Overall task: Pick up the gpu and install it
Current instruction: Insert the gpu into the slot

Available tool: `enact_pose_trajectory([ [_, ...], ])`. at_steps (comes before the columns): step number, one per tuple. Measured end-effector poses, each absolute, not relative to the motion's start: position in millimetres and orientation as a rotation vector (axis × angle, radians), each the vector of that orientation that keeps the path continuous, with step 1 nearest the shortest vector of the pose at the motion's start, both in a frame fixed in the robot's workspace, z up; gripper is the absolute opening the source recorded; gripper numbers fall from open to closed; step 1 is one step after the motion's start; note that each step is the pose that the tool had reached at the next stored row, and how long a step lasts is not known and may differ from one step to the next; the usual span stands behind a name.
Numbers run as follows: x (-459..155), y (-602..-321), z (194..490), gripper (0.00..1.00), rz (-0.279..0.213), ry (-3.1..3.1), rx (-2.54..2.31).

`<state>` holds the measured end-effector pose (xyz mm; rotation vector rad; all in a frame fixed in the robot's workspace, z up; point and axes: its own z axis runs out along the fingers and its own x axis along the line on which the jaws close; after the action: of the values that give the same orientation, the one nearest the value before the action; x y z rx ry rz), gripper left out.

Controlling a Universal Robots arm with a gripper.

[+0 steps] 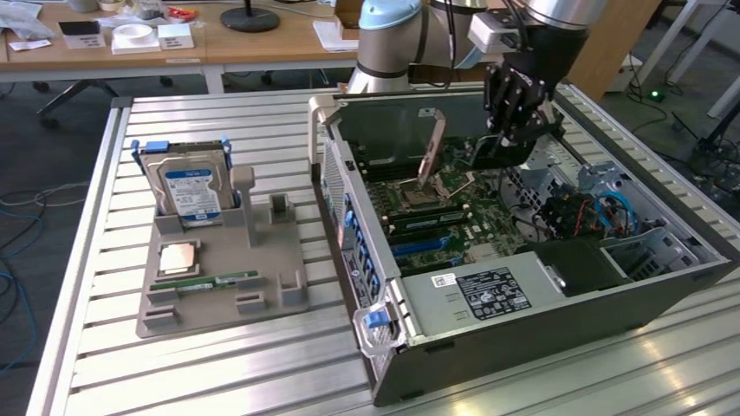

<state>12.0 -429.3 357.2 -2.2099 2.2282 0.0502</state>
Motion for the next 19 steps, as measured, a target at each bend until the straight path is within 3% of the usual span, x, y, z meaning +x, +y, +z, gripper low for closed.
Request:
enact_pose_trajectory([
  [19,-3,-429,341,0.26,0.023,2.211,-2.203],
])
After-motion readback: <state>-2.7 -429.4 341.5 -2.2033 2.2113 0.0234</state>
